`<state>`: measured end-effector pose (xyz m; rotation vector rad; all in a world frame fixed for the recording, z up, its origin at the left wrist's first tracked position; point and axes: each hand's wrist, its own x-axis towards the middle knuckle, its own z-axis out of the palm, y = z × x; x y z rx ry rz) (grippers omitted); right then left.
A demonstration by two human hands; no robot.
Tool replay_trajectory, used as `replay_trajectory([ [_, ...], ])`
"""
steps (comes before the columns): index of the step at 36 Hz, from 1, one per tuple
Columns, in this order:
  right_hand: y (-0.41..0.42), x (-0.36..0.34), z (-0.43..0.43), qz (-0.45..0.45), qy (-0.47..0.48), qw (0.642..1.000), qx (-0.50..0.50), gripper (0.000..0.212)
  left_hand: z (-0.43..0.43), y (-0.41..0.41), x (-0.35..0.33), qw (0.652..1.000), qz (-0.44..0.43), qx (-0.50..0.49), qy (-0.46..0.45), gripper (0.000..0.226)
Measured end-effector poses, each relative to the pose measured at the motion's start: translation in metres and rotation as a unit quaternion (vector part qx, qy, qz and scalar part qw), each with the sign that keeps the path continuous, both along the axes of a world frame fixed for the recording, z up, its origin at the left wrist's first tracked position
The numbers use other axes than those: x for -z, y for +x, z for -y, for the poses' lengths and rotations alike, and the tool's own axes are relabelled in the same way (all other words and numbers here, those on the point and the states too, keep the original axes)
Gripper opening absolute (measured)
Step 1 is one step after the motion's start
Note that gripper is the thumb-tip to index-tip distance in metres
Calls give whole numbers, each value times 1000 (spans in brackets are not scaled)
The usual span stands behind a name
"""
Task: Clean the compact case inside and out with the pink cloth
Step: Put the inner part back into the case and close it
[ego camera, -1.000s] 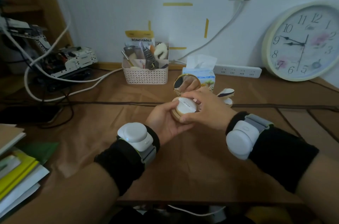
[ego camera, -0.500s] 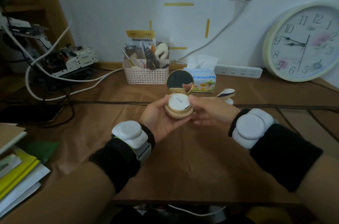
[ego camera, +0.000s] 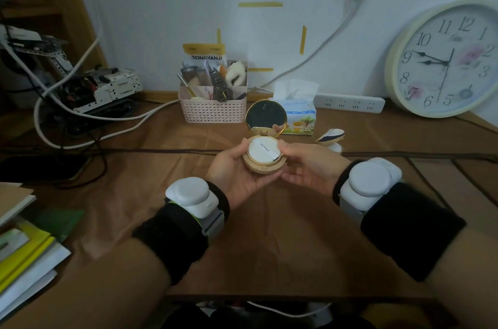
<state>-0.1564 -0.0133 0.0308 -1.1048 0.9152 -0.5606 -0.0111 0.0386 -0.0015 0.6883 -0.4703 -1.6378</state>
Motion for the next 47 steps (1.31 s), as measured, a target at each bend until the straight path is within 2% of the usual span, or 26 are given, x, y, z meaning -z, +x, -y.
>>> replay_trajectory([
  [9,-2,1,3,15,43,999,-19,35,2,4,2,1000,9,1,-6,37],
  [16,-1,3,5,13,47,999,4,35,2,1,3,1000,16,6,-3,40],
  [33,0,8,8,-24,-5,999,22,31,5,1,3,999,41,3,19,40],
  [38,-1,6,9,-45,-63,997,-9,45,5,1,3,999,45,13,28,36],
  [47,-7,2,12,-38,-94,994,-39,50,6,4,-5,998,44,28,-20,37],
])
